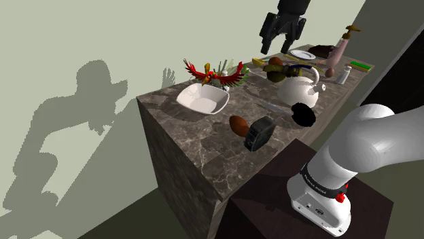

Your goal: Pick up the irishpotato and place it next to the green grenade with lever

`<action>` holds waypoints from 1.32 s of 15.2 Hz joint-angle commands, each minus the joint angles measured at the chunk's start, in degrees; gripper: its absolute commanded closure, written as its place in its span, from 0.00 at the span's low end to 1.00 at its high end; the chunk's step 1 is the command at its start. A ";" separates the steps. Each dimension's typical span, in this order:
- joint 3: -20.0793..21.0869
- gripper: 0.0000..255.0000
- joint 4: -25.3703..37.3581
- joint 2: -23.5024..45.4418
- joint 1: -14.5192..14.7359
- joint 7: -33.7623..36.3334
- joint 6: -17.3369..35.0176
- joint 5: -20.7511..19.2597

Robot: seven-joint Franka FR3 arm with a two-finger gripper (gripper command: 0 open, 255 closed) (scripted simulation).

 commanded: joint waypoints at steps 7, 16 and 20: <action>5.70 0.00 -10.80 -0.93 0.69 5.72 9.32 0.94; 15.04 0.00 -22.66 4.61 2.38 15.21 25.24 2.87; 19.34 0.00 -25.74 10.01 2.66 19.77 32.84 3.23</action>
